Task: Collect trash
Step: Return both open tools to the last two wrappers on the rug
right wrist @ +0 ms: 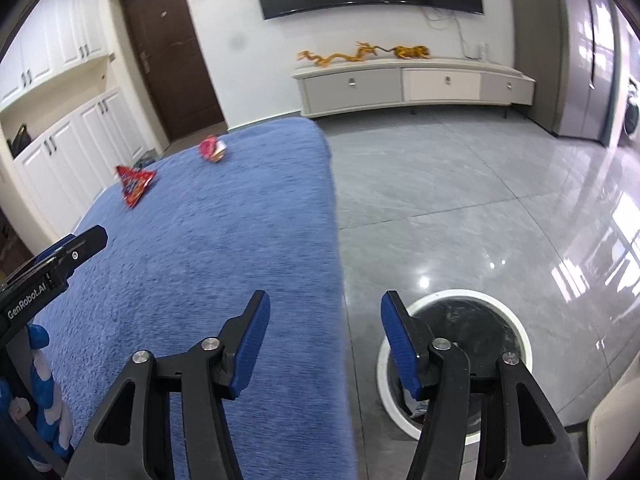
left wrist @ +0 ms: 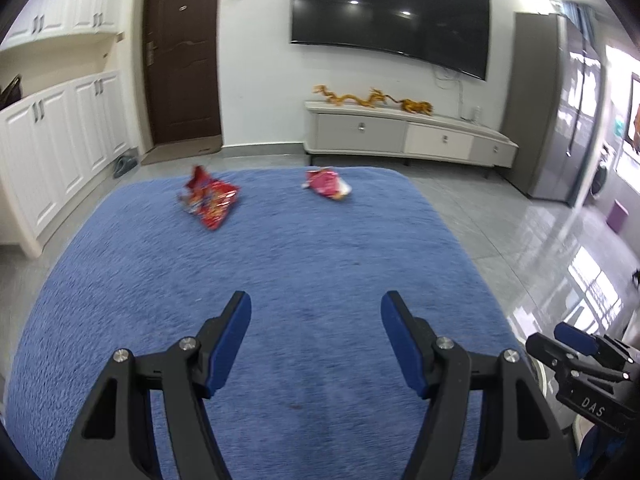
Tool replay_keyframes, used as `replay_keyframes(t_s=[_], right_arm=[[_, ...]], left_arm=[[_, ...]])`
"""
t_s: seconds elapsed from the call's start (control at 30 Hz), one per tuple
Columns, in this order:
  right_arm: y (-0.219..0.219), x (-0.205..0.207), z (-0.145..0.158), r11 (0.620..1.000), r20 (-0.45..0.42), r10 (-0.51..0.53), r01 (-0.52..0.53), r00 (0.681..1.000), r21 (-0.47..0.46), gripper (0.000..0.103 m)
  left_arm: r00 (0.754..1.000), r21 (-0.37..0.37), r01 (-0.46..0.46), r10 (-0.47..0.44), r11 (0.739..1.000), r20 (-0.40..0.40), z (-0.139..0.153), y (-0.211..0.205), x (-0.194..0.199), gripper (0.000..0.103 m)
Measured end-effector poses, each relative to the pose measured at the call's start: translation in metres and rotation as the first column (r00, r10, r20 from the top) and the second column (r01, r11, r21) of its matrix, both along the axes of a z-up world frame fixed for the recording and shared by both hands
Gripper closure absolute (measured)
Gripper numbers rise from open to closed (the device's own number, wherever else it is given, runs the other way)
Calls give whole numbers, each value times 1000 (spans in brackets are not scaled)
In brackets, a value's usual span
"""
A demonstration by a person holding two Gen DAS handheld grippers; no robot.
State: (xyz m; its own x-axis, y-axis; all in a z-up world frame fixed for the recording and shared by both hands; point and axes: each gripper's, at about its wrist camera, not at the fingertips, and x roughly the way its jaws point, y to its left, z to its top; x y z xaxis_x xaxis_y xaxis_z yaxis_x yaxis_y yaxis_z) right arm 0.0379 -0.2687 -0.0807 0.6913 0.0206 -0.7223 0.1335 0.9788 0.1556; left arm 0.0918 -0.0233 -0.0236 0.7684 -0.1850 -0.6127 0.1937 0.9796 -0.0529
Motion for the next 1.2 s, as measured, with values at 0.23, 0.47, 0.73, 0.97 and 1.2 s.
replay_keyframes(t_s=[0.23,0.47,0.73,0.97,1.2], right_arm=[[32,5,2,997,-19,64,-65,998,-45,43],[57,11,3,990,-38,113,-116,993,-79,42],[75,24,2,983,-51,151,-156,987,-93,41],[79,36,-8,982,-67,168,-173,984,-82,41],[75,59,-18,981,-86,177,-182,981,-65,41]], left_arm=[[997,-45,-71,70,997,-8,-6,41,-2,37],[993,-67,-119,119,991,-10,-6,66,1,37],[989,-92,-146,143,985,-46,-14,82,8,30],[986,-76,-149,142,986,-87,-29,80,20,28],[982,-32,-134,128,990,-139,-41,79,48,28]])
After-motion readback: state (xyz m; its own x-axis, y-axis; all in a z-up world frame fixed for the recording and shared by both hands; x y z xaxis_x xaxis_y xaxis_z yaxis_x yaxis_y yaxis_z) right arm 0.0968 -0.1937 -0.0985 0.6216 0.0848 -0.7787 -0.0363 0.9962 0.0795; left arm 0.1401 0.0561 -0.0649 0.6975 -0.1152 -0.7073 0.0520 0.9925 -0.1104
